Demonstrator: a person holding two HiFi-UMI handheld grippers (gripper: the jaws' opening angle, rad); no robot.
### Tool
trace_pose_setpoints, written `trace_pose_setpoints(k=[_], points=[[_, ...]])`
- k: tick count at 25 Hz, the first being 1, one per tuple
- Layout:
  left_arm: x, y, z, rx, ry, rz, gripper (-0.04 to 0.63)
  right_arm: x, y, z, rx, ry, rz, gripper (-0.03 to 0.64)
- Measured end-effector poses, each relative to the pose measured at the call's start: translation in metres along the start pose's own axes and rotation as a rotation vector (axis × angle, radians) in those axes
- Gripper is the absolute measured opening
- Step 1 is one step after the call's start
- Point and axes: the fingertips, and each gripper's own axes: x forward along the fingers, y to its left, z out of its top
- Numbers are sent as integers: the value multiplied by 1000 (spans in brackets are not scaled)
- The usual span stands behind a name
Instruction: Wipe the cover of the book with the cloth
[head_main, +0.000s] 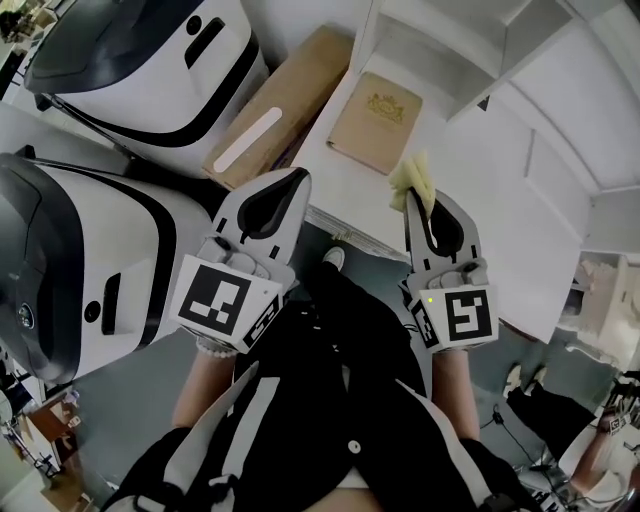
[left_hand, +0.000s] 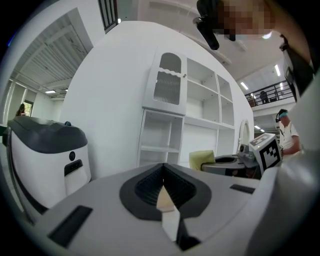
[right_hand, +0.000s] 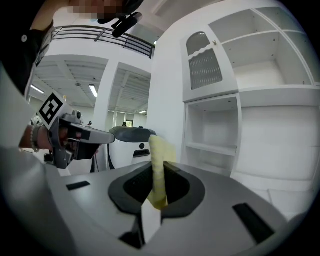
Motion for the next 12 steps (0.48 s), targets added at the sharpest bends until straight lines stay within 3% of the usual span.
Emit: trace_pose_setpoints(k=[12], points=[[73,9,12,-29,2,0,2,39,-58,12,-7,-1,21,37]])
